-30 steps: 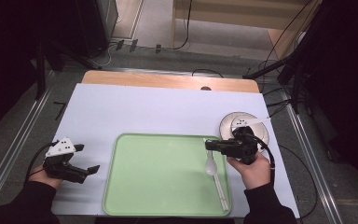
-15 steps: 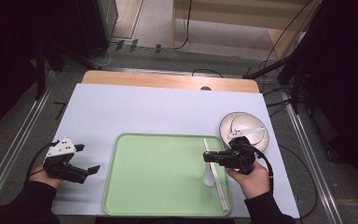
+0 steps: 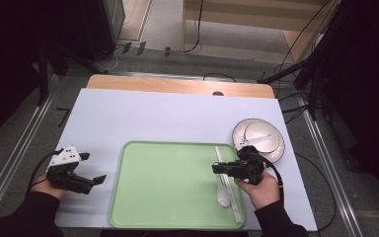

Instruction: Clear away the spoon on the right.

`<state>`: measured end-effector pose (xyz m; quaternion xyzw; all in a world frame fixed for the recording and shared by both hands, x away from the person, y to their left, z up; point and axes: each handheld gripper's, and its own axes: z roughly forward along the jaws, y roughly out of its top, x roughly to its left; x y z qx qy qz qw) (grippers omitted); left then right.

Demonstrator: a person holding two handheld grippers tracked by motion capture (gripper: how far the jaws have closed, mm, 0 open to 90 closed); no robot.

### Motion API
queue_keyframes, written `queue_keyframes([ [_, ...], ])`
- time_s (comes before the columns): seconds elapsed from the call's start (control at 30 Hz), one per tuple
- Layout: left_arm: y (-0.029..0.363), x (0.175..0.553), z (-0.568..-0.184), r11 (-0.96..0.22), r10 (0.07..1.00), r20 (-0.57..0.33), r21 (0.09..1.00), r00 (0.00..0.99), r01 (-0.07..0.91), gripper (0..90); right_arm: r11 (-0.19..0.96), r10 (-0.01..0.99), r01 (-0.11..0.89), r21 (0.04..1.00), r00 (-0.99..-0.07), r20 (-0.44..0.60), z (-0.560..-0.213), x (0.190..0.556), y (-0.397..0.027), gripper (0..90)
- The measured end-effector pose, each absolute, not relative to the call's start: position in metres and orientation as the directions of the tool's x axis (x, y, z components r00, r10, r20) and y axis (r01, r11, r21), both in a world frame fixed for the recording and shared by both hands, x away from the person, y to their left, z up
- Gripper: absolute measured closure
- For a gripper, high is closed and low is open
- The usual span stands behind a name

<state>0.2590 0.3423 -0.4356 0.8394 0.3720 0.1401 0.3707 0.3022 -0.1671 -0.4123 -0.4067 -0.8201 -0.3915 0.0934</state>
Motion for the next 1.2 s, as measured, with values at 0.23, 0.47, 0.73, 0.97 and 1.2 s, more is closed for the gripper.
queue_keyframes([
  [0.23,0.342,0.259,-0.436,-0.449,0.726,-0.041,0.727,0.686,0.519,0.0,0.358,0.608,0.766,0.535,-0.626,0.489,-0.424,0.311,-0.17,79.8],
  [0.47,0.341,0.259,-0.436,-0.452,0.724,-0.043,0.724,0.688,0.521,0.0,0.356,0.624,0.782,0.512,-0.606,0.493,-0.432,0.318,-0.174,77.2],
  [0.73,0.341,0.259,-0.436,-0.455,0.722,-0.042,0.723,0.691,0.519,0.0,0.379,0.637,0.791,0.48,-0.599,0.485,-0.443,0.322,-0.169,74.6],
  [0.97,0.34,0.26,-0.436,-0.458,0.716,-0.043,0.724,0.697,0.515,0.0,0.408,0.641,0.792,0.454,-0.603,0.475,-0.452,0.324,-0.16,73.6],
  [1.2,0.34,0.26,-0.436,-0.459,0.715,-0.042,0.725,0.698,0.514,0.0,0.437,0.642,0.793,0.425,-0.605,0.471,-0.46,0.324,-0.154,72.9],
])
